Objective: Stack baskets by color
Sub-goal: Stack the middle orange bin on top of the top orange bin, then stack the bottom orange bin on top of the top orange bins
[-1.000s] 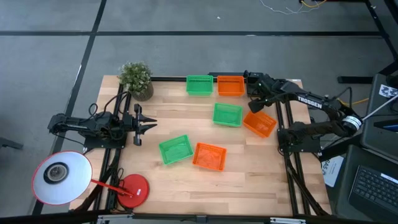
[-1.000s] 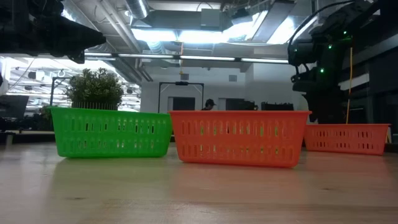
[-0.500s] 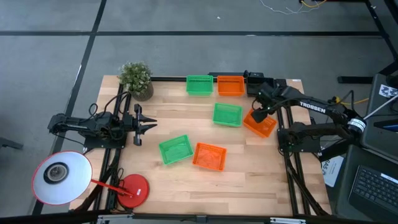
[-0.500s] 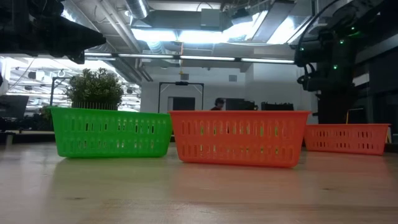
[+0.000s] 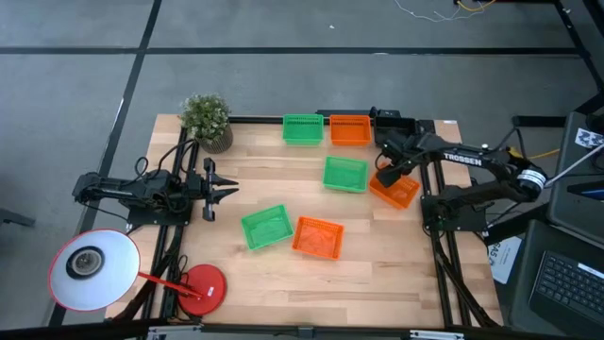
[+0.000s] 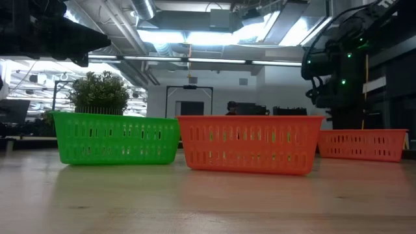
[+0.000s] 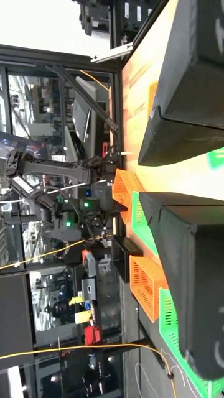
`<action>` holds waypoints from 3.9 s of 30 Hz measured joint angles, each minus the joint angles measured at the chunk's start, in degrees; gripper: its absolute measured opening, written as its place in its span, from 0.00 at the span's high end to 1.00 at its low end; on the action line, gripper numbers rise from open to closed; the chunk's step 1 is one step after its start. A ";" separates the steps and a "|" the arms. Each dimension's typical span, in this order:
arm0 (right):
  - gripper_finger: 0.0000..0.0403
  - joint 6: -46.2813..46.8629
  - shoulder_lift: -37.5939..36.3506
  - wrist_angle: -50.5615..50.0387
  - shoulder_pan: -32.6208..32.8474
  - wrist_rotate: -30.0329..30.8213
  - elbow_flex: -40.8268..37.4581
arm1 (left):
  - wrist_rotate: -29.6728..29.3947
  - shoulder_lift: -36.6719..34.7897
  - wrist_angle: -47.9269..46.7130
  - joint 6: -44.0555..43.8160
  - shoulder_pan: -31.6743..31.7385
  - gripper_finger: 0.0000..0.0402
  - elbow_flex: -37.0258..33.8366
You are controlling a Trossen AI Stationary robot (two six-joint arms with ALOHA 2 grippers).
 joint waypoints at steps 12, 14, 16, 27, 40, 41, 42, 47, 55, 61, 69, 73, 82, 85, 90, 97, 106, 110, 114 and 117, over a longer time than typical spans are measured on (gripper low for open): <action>0.99 -0.09 2.56 1.36 2.99 -1.61 -0.19 | -0.01 0.01 0.00 0.00 0.02 0.82 -0.01; 0.99 -0.15 2.03 -2.76 4.46 -1.71 2.97 | -0.01 0.01 0.00 0.02 0.00 0.82 -0.01; 0.99 -0.17 1.39 -7.16 6.32 -1.60 7.28 | -0.01 0.00 -0.01 0.02 0.01 0.82 0.00; 1.00 -20.43 1.08 0.14 10.77 18.17 35.68 | -0.01 0.00 0.00 0.02 0.01 0.82 0.00; 1.00 -48.49 15.81 24.95 -1.31 7.03 47.43 | -0.01 0.00 -0.04 0.43 0.00 0.82 0.00; 1.00 -49.18 18.01 22.94 -2.18 6.66 48.07 | -0.01 0.00 -0.04 1.33 0.01 0.82 -0.01; 1.00 -49.79 20.10 21.16 -2.91 6.50 48.61 | -0.03 0.01 -0.02 2.26 0.00 0.82 0.01; 1.00 -51.50 27.06 13.23 -4.83 6.62 49.63 | -1.02 0.01 -0.02 4.54 0.00 0.82 -0.01; 1.00 -56.48 28.69 8.04 -5.38 2.58 49.65 | -8.26 -0.01 0.17 4.70 0.00 0.82 0.01; 1.00 -60.12 28.69 8.35 -5.41 1.48 49.30 | -10.41 -0.01 0.66 4.68 0.00 0.82 0.01; 1.00 -60.25 30.55 7.59 -5.59 -0.94 49.23 | -10.30 -0.01 1.29 4.66 0.02 0.82 -0.01; 1.00 -60.25 32.56 7.90 -5.87 -0.92 49.17 | -10.30 0.01 1.29 4.66 0.00 0.82 -0.01; 0.97 -60.23 32.60 5.76 -5.87 -0.91 49.12 | -10.28 -0.01 1.27 4.66 0.02 0.82 -0.01; 0.90 -60.25 32.60 5.98 -5.89 -0.87 49.12 | -10.28 -0.01 1.29 4.66 0.02 0.82 0.00; 0.76 -60.18 32.60 6.12 -5.91 -0.86 49.12 | -10.28 -0.01 1.27 4.63 0.00 0.82 0.00; 0.69 -60.26 32.60 5.54 -5.87 -0.85 49.12 | -10.28 0.00 1.27 4.63 0.02 0.82 0.01; 0.69 -44.24 32.43 -3.47 -2.41 -1.15 49.33 | -10.28 -0.01 1.27 4.62 0.02 0.82 0.00; 0.71 -32.23 32.38 -14.13 2.54 -11.16 49.43 | -10.28 -0.01 1.27 4.63 0.00 0.82 -0.01; 0.74 -27.90 32.31 -18.48 8.87 -17.83 47.58 | -10.29 0.00 1.27 4.62 0.00 0.82 0.00; 0.75 -26.02 32.31 -18.58 13.62 -17.75 45.65 | -10.30 -0.01 1.27 4.61 0.01 0.82 -0.01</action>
